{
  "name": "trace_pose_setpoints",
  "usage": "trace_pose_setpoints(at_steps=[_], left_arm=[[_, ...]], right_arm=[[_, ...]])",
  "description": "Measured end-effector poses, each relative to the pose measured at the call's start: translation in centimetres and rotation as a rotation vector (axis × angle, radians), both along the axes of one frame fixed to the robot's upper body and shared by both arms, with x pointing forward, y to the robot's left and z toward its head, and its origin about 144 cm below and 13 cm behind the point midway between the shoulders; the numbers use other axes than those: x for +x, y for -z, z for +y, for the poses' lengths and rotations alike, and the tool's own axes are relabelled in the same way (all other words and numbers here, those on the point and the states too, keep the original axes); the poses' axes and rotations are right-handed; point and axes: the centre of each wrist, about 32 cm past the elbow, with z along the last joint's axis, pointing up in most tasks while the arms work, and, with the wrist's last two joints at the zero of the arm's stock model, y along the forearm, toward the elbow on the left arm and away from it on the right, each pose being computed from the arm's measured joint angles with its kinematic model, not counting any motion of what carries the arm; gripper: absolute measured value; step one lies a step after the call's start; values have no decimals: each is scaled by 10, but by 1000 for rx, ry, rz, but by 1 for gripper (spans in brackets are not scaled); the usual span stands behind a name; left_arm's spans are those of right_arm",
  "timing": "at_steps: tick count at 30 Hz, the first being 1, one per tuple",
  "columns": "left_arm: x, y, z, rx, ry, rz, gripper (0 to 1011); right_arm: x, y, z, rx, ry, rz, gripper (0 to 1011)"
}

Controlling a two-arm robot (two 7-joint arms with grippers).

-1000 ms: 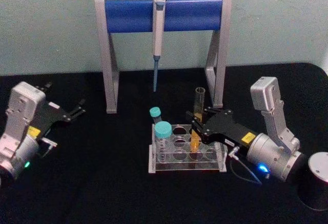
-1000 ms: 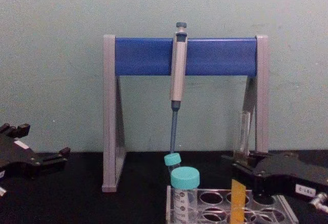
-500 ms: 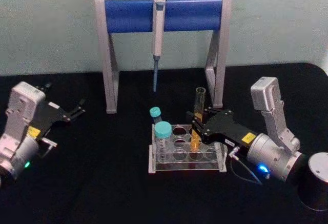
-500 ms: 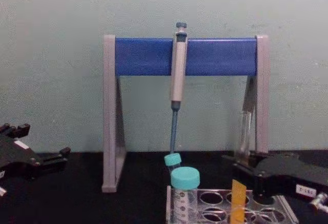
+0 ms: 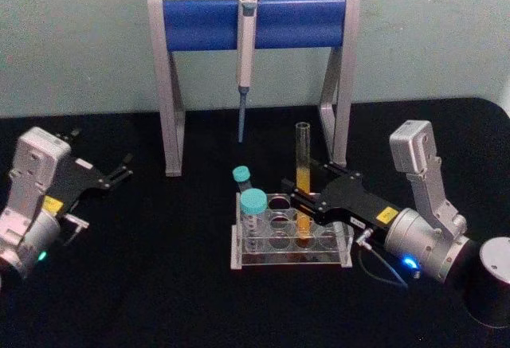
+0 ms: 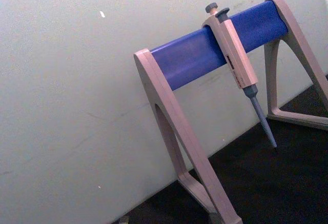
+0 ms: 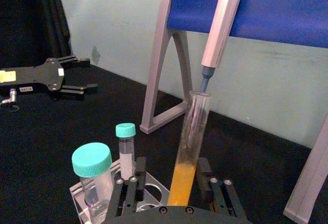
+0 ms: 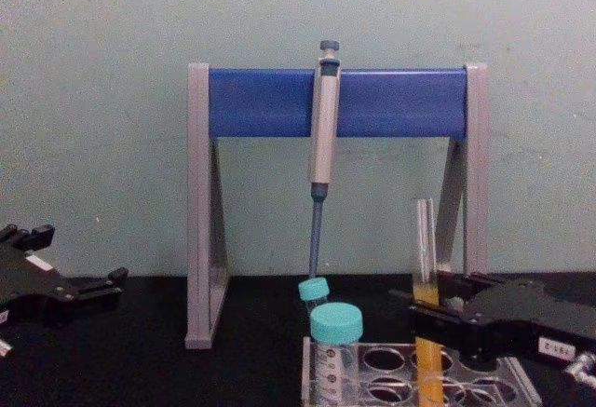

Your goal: Pick up the test tube from the test tube rack, shake it, then place it back into the test tube rack.

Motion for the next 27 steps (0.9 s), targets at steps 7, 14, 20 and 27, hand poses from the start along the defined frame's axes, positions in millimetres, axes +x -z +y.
trace_pose_setpoints(at_steps=[7, 14, 20, 27], left_arm=[[0, 0, 0, 0, 0, 0, 1001], [0, 0, 0, 0, 0, 0, 1001], [0, 0, 0, 0, 0, 0, 1001], [0, 0, 0, 0, 0, 0, 1001]], right_arm=[[0, 0, 0, 0, 0, -1, 789], [0, 0, 0, 1, 0, -2, 1000], [0, 0, 0, 1, -1, -2, 1000], [-1, 0, -1, 4, -1, -4, 1000]])
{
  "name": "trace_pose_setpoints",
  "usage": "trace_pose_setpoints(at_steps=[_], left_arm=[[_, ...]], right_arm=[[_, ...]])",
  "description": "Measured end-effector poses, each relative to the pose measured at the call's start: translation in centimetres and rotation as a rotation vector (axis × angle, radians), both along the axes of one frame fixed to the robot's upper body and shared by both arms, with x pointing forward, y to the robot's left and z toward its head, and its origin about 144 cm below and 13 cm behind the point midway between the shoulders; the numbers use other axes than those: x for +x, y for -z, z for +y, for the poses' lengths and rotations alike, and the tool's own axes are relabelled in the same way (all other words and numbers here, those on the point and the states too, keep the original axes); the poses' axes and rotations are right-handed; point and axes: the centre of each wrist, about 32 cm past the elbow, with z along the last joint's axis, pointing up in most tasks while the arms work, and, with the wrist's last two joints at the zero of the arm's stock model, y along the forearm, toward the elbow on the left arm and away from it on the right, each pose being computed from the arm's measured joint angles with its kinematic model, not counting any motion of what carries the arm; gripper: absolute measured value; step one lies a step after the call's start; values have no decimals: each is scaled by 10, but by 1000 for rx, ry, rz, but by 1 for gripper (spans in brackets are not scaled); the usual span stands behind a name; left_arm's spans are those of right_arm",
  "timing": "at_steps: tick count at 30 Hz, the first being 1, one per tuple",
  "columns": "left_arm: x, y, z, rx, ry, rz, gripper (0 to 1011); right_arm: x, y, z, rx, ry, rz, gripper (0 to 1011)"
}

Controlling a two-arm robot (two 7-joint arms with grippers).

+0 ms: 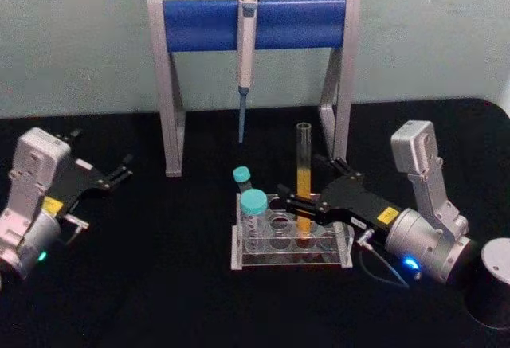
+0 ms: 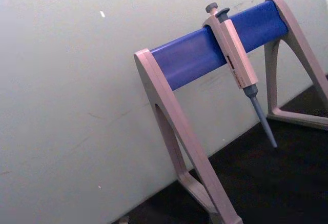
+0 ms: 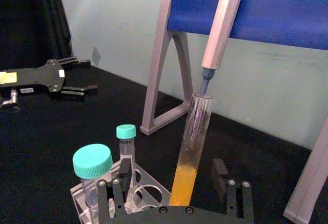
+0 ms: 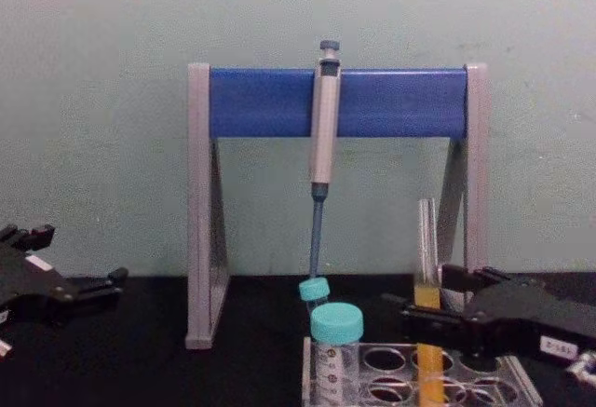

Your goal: Pick up the test tube from the test tube rack, shake it, then place it back into the test tube rack.

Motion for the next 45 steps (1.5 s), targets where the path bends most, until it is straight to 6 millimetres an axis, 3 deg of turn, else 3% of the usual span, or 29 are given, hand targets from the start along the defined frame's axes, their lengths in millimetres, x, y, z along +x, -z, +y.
trace_pose_setpoints(at_steps=[6, 15, 24, 36, 45], left_arm=[[0, 0, 0, 0, 0, 0, 1001], [0, 0, 0, 0, 0, 0, 1001], [0, 0, 0, 0, 0, 0, 1001], [0, 0, 0, 0, 0, 0, 1001], [0, 0, 0, 0, 0, 0, 1001]], right_arm=[[-8, 0, -8, 0, 4, -4, 1000], [-45, -3, -33, -10, 113, -76, 1000], [-69, 20, -39, 22, 316, -125, 1000], [-71, 51, -35, 15, 425, -51, 1000], [-65, 61, -33, -6, 427, -5, 1000]])
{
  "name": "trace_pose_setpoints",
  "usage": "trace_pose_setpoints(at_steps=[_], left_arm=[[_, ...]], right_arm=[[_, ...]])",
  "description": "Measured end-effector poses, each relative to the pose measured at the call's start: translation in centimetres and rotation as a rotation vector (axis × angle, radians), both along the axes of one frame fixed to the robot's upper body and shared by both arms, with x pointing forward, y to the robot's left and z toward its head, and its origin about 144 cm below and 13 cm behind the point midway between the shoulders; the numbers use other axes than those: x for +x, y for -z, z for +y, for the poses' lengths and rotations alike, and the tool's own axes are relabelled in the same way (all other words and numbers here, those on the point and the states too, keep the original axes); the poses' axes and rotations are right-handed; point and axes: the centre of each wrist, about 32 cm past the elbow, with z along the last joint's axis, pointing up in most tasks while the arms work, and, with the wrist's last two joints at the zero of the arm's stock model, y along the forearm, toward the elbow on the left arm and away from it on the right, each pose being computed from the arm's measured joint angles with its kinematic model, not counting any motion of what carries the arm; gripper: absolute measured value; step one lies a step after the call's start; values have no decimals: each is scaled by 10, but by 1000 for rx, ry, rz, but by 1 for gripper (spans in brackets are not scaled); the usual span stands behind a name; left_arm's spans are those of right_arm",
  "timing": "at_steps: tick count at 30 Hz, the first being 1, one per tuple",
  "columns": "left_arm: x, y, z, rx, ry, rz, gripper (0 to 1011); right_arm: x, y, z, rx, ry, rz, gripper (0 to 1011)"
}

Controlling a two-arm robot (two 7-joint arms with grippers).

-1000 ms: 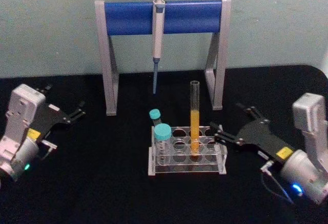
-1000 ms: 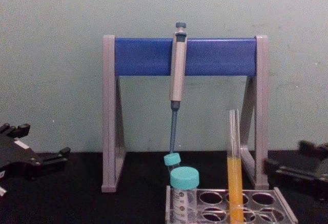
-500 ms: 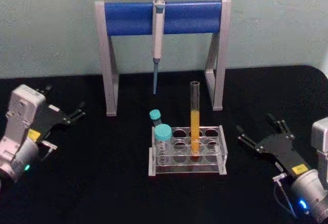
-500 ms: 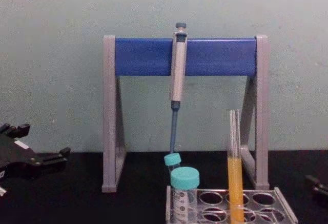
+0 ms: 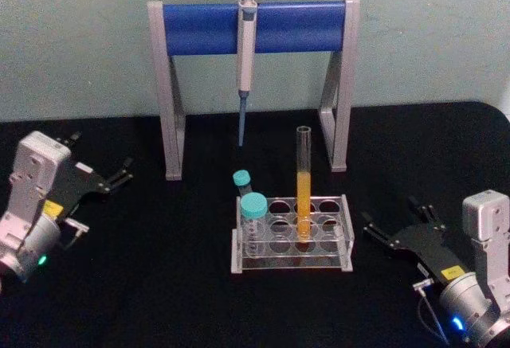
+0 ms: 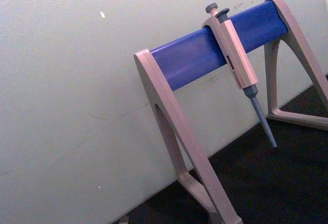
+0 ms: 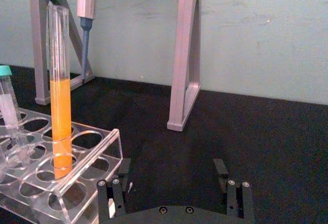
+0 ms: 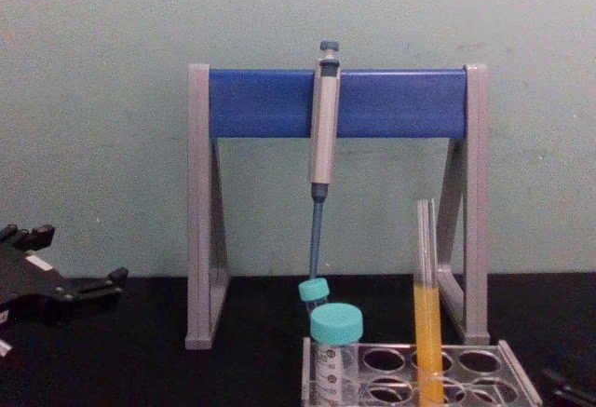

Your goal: Pick up the test tube from the test tube rack, shake it, then place it back into the test tube rack.

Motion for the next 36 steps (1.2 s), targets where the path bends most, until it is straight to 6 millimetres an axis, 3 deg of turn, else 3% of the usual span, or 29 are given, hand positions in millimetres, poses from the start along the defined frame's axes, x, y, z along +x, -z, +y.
trace_pose_setpoints(at_steps=[36], left_arm=[[0, 0, 0, 0, 0, 0, 1001]], right_arm=[[-1, -1, 0, -1, -4, -2, 1000]])
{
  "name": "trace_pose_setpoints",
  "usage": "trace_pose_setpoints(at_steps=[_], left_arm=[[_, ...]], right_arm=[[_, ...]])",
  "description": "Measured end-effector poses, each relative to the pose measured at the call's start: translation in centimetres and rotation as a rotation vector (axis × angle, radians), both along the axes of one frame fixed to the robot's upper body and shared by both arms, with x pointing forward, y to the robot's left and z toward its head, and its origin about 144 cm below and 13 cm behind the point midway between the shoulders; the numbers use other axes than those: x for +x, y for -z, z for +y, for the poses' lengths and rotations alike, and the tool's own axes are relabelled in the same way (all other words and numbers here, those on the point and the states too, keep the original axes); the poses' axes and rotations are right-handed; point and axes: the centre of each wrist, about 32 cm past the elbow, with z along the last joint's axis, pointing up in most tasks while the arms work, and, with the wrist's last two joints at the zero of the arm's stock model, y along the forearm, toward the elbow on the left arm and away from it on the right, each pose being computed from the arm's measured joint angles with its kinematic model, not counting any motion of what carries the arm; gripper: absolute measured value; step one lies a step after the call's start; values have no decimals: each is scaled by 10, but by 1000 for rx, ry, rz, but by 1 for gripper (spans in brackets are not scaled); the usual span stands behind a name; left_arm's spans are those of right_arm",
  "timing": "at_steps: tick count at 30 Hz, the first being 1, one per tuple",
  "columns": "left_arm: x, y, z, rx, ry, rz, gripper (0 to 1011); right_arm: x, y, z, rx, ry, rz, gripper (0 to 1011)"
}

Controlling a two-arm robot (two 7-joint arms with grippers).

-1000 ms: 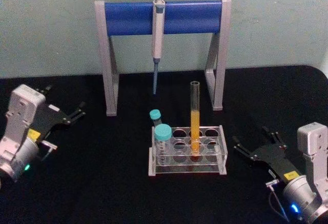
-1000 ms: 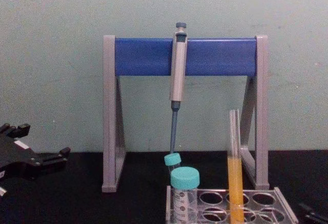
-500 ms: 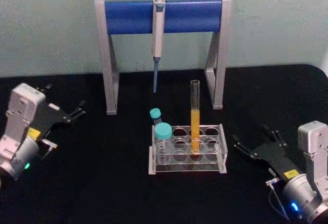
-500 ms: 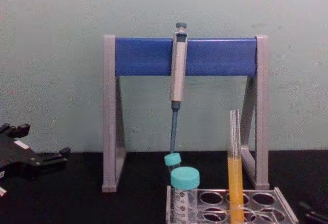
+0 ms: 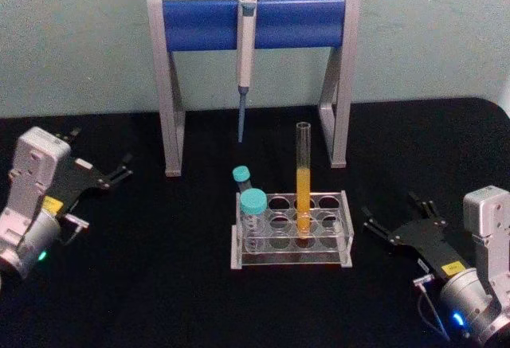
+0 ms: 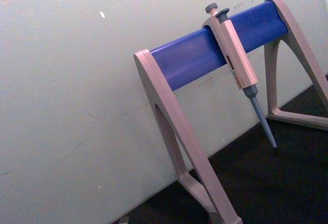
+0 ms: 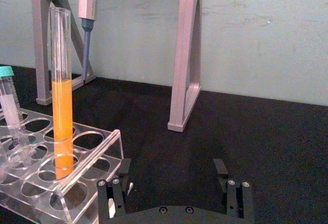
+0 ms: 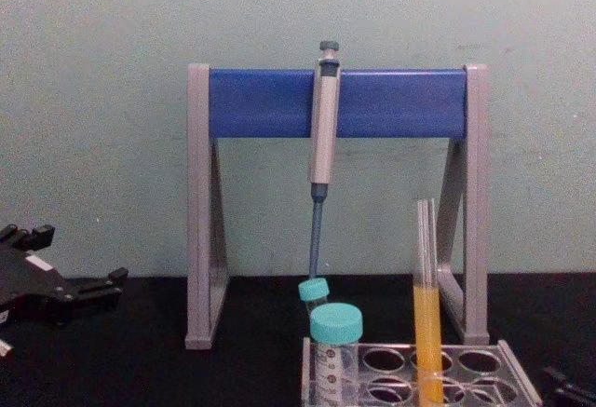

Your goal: Pick up the test tube from the test tube rack, shake it, then place it back into the test tube rack.

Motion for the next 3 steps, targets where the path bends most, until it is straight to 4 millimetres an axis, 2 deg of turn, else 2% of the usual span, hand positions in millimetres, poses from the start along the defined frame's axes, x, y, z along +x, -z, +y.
trace_pose_setpoints(at_steps=[3], left_arm=[[0, 0, 0, 0, 0, 0, 1001]], right_arm=[[0, 0, 0, 0, 0, 0, 1000]])
